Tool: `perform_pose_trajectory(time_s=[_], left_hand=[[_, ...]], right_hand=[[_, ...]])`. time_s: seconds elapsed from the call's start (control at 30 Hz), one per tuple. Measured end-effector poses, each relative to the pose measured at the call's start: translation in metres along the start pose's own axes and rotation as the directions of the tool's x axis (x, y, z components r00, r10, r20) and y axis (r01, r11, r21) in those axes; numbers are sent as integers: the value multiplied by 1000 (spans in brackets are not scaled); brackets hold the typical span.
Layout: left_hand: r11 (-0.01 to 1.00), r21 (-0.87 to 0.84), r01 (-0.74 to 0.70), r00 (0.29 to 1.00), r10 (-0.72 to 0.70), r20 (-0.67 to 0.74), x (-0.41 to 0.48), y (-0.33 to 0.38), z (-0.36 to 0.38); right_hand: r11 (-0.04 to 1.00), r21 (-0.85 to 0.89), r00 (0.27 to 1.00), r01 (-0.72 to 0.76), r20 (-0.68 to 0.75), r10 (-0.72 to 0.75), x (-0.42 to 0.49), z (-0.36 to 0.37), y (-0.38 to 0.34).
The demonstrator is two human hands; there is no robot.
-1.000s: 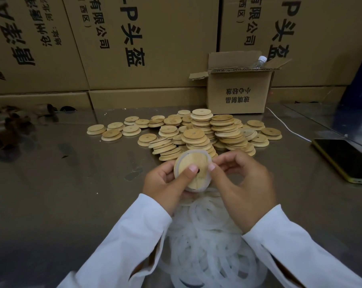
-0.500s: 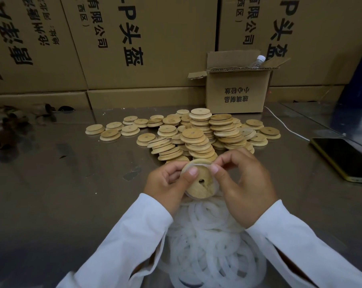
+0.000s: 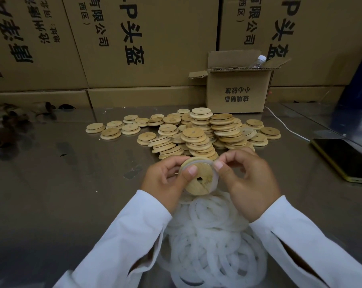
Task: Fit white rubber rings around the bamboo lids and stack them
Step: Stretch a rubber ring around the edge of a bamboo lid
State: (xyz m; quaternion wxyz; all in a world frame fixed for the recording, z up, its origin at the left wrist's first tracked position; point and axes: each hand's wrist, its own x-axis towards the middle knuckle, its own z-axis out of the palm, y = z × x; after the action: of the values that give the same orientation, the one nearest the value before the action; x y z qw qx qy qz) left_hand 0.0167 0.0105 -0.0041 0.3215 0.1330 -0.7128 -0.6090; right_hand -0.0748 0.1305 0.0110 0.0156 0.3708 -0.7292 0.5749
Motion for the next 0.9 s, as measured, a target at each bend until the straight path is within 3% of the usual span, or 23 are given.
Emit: perform_pose_trajectory(time_s=[0.2,0.33,0.67,0.9], left_hand=[[996,-75,54,995,-60,-77,-1,-6,7],[983,-156,99,984,-120,-132,1,-7,5],[984,-148,104,989,-118,-93,0,-6,7],[989,-119,84,993,-92,-68,0,-5,7]], right_hand=[[992,128,1000,2,-18,1,-4,6,3],[992,127,999,19,-53,-12,-6,11,6],[998,-41,996,55,-75,-58,-5,6,8],[999,23,999,-27,-30,27,2,1,7]])
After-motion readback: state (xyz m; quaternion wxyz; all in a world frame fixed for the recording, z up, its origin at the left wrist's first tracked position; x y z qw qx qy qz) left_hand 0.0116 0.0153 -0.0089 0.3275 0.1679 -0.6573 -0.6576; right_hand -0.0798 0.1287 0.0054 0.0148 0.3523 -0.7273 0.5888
